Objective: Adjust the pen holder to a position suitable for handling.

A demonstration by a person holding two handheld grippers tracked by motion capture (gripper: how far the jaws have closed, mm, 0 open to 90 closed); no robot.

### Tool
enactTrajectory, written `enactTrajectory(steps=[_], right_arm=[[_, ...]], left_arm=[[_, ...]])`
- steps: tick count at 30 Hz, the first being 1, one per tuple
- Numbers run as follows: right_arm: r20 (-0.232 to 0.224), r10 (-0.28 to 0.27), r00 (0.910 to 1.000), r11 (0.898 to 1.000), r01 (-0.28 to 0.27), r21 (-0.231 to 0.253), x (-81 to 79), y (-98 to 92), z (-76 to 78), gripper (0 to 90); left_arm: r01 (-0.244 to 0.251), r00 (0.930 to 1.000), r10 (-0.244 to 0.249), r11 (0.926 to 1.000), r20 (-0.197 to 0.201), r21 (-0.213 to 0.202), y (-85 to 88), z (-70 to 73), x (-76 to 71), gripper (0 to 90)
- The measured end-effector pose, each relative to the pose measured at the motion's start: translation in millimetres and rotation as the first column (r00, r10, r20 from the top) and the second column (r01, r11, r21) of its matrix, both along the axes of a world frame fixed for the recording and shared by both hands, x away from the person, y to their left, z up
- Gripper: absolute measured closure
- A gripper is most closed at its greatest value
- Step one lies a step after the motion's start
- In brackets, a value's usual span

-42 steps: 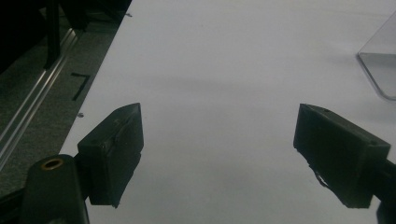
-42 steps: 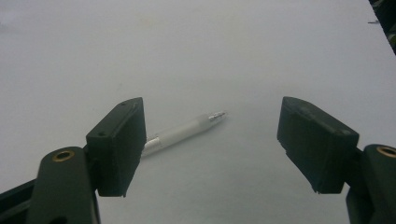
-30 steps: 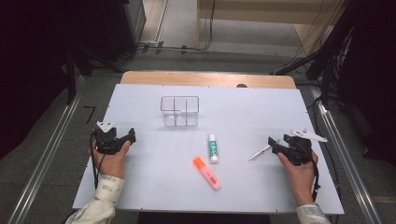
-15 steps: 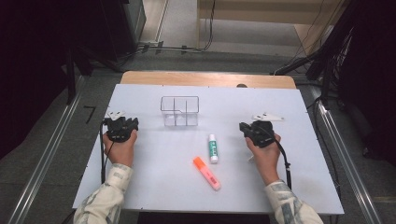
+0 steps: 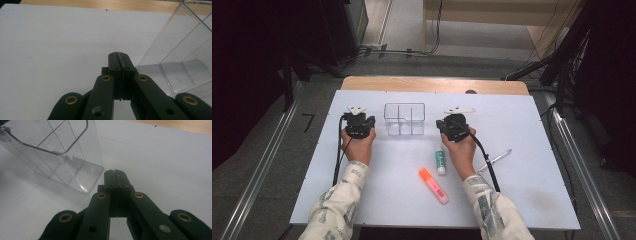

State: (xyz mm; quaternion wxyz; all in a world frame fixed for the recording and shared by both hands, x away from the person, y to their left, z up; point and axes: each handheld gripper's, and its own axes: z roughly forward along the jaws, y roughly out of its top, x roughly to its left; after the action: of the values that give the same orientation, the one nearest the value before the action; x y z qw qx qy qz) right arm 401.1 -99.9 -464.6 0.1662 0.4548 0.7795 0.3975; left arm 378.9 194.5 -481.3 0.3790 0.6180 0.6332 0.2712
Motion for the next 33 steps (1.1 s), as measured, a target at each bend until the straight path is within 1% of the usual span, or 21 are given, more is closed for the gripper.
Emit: enactTrajectory(steps=[3, 5, 7, 10, 12, 14, 18, 21, 23, 25, 27, 33], right_arm=[[-0.016, 0.002, 0.9999, 1.0, -0.002, -0.002, 6.2, 10.0, -2.6, 88.3], [-0.015, 0.005, 0.9999, 1.0, -0.005, -0.011, 9.1, 15.2, -3.7, 88.3], [-0.012, 0.0, 0.9999, 1.0, 0.0, -0.014, 11.5, 19.5, -4.8, 88.2], [-0.022, 0.0, 0.9998, 1.0, 0.0, -0.004, 14.7, 24.4, -6.5, 88.2], [-0.017, 0.0, 0.9999, 1.0, 0.0, 0.0, 16.2, 27.0, -7.7, 88.2], [-0.019, -0.005, 0.9998, 1.0, 0.005, -0.005, 17.7, 29.5, -8.7, 88.2], [-0.021, -0.011, 0.9997, 1.0, 0.01, -0.013, 20.7, 33.9, -10.5, 88.2], [-0.019, -0.011, 0.9997, 1.0, 0.011, -0.01, 21.5, 36.9, -10.7, 88.2], [-0.01, -0.012, 0.9999, 1.0, 0.011, -0.019, 21.7, 37.9, -10.5, 88.2], [-0.016, -0.013, 0.9998, 1.0, 0.013, -0.013, 22.2, 37.9, -10.8, 88.2], [-0.017, -0.015, 0.9997, 1.0, 0.015, -0.019, 22.3, 38.1, -11.3, 88.2], [-0.013, -0.021, 0.9997, 0.999, 0.021, -0.026, 21.7, 36.7, -11.1, 88.2]], left_arm=[[0.011, 0.9999, -0.011, 0.9999, -0.006, -0.002, -5.0, -1.0, 2.3, 90.0], [0.021, 0.9998, -0.021, 0.9998, 0.002, -0.001, -7.6, -0.8, 3.0, 90.0], [0.021, 0.9997, -0.021, 0.9996, 0.009, 0.017, -11.2, -0.5, 4.2, 90.0], [0.029, 0.9996, -0.029, 0.9995, 0.008, 0.014, -14.6, 0.2, 6.3, 90.0], [0.033, 0.9994, -0.033, 0.9993, 0.011, 0.016, -17.2, 0.1, 6.9, 90.0], [0.038, 0.9993, -0.038, 0.9989, 0.007, 0.027, -19.0, -0.8, 7.3, 90.0], [0.04, 0.9992, -0.04, 0.9986, 0.01, 0.034, -20.5, -3.3, 8.9, 90.0], [0.046, 0.9989, -0.046, 0.9984, 0.008, 0.033, -20.9, -4.2, 9.8, 90.0], [0.05, 0.9987, -0.05, 0.9982, 0.01, 0.034, -21.9, -3.7, 9.8, 90.0], [0.06, 0.9981, -0.061, 0.9976, 0.012, 0.035, -23.6, -3.1, 10.2, 90.0], [0.057, 0.9983, -0.057, 0.9973, 0.013, 0.047, -25.7, -2.3, 10.7, 90.0], [0.063, 0.998, -0.063, 0.9971, 0.004, 0.043, -28.3, -1.5, 10.2, 90.0]])
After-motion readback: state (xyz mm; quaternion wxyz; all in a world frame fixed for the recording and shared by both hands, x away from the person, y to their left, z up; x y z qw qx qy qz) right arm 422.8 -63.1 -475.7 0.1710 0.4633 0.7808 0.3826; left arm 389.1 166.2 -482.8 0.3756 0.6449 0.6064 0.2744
